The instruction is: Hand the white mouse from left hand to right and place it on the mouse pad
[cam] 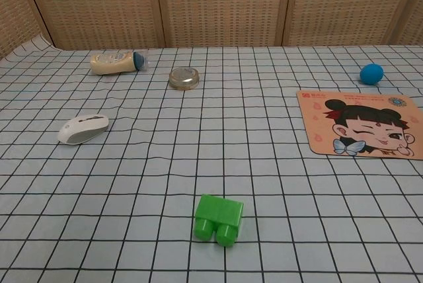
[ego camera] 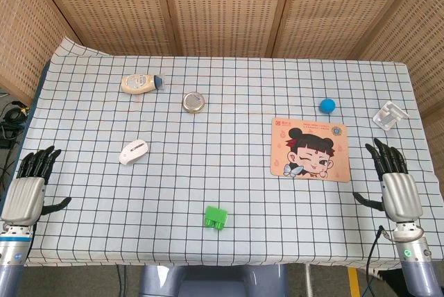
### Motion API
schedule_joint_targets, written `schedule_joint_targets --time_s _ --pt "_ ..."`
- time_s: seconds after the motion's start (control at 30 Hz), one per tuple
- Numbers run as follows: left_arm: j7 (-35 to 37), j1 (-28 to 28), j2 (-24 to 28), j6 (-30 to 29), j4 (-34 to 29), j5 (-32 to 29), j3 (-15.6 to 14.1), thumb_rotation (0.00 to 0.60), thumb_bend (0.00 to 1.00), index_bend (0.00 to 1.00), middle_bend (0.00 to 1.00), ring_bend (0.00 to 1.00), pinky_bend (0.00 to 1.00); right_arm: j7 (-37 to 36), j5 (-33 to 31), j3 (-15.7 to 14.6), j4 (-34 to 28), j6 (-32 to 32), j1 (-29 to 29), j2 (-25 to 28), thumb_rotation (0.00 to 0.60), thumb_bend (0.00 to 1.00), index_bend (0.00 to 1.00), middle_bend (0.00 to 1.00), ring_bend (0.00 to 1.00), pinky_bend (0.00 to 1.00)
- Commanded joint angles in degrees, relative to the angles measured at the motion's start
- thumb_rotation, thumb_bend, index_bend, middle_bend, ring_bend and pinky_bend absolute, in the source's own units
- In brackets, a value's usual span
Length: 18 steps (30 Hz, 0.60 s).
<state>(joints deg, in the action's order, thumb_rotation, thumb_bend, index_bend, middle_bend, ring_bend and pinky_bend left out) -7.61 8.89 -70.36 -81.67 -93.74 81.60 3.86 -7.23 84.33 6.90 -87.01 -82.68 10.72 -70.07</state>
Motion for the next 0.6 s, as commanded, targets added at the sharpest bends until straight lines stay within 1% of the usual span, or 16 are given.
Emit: schedule_joint_targets --time_s 0.03,0.4,0.5,0.6 --pt "-0.02 0.00 -0.01 0.06 0.04 -0.09 0.00 0.600 0.04 0.04 0.00 0.00 0.00 -0.16 0.02 -0.04 0.00 0.17 0.04 0.03 0.600 0.11 0.00 0.00 0.00 0.00" --pt "-0.29 0.29 -0.38 0.92 0.17 -0.83 0.09 0.600 0.04 0.04 0.00 0.00 0.00 -1.11 0.38 -0.17 -0.03 0.46 0.13 0.27 0.600 0.11 0.00 0.00 0.00 0.00" --pt "-0.98 0.71 -0.70 1.79 -0.11 -1.93 0.47 0.600 0.04 0.04 0.00 0.00 0.00 -2.08 0.15 0.01 -0.09 0.65 0.16 0.62 0.600 0.11 0.00 0.00 0.00 0.00" --pt "-2.34 1.47 -1.41 2.85 -0.91 -4.00 1.54 0.600 0.04 0.04 0.00 0.00 0.00 -3.15 -0.07 0.19 -0.01 0.82 0.16 1.04 0.600 0.11 0.00 0.00 0.00 0.00"
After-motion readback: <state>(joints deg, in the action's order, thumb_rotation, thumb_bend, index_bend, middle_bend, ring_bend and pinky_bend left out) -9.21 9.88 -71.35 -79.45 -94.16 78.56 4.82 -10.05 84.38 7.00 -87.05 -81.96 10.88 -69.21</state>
